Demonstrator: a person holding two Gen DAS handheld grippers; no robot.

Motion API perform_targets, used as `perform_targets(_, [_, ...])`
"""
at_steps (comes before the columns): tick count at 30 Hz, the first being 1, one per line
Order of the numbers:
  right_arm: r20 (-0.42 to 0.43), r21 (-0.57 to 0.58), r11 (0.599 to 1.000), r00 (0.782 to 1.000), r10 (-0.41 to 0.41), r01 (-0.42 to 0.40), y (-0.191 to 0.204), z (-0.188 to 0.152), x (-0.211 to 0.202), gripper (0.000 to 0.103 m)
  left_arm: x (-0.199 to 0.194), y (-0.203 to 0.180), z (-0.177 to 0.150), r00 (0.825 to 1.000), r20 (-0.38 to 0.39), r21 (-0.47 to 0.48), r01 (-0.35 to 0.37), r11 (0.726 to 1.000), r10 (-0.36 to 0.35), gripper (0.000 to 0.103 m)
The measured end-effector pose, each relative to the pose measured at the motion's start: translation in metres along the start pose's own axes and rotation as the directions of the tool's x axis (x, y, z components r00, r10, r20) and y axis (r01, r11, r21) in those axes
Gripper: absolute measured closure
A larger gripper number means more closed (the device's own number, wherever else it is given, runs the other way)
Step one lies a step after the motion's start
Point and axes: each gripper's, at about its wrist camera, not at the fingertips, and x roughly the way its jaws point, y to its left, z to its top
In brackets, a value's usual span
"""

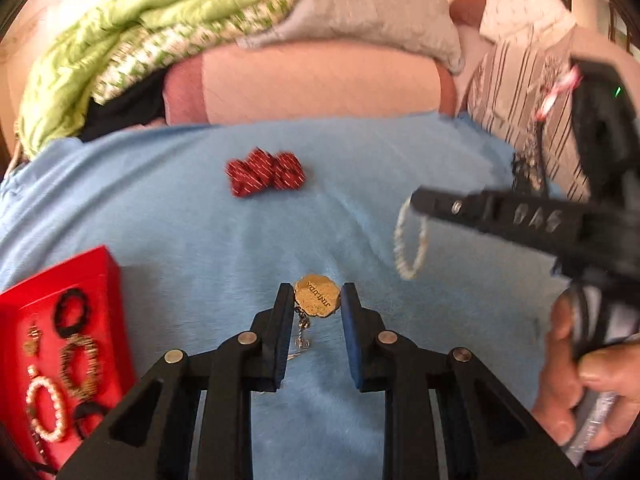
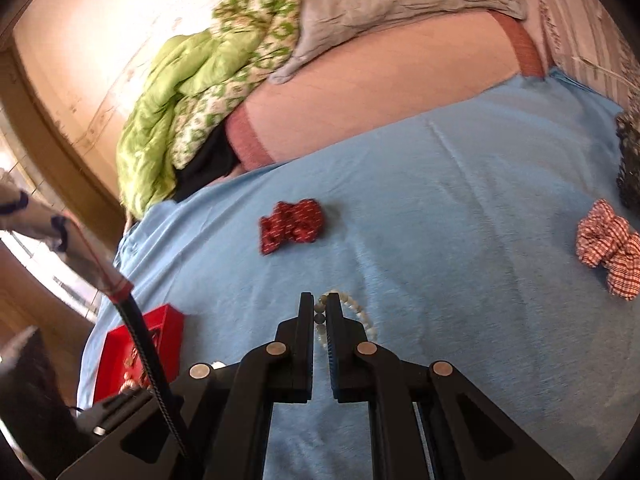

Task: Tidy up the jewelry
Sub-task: 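Grasp the gold tag pendant chain with the left tool while the right tool grasps the white bead bracelet, then carry the pendant and white bracelet over the red tray and open both tools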

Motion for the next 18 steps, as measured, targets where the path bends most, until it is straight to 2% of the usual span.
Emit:
perform_targets(5, [-0.002, -0.07, 0.995, 0.998, 0.064, -0.064, 0.024, -0.01, -0.003, 0.097, -0.027, 0.022, -0.002, 0.997, 0.056, -0.026, -0.056, 0.998, 0.058, 0.08])
perform_targets(10, [0.005, -0.15, 0.979, 0.99, 0.138, -0.136, 0.053, -0.019, -0.01, 0.097, -0.046, 0.05, -0.004, 0.992, 0.09, -0.082, -0.082, 0.993, 0.089, 0.08])
perform_targets(18, [-0.012, -0.242, 0.946, 0.975, 0.222, -0.218, 0.09, -0.032, -0.018, 0.097, -0.08, 0.094, -0.004, 0.981, 0.153, -0.184, -0.092, 0.979, 0.121, 0.08])
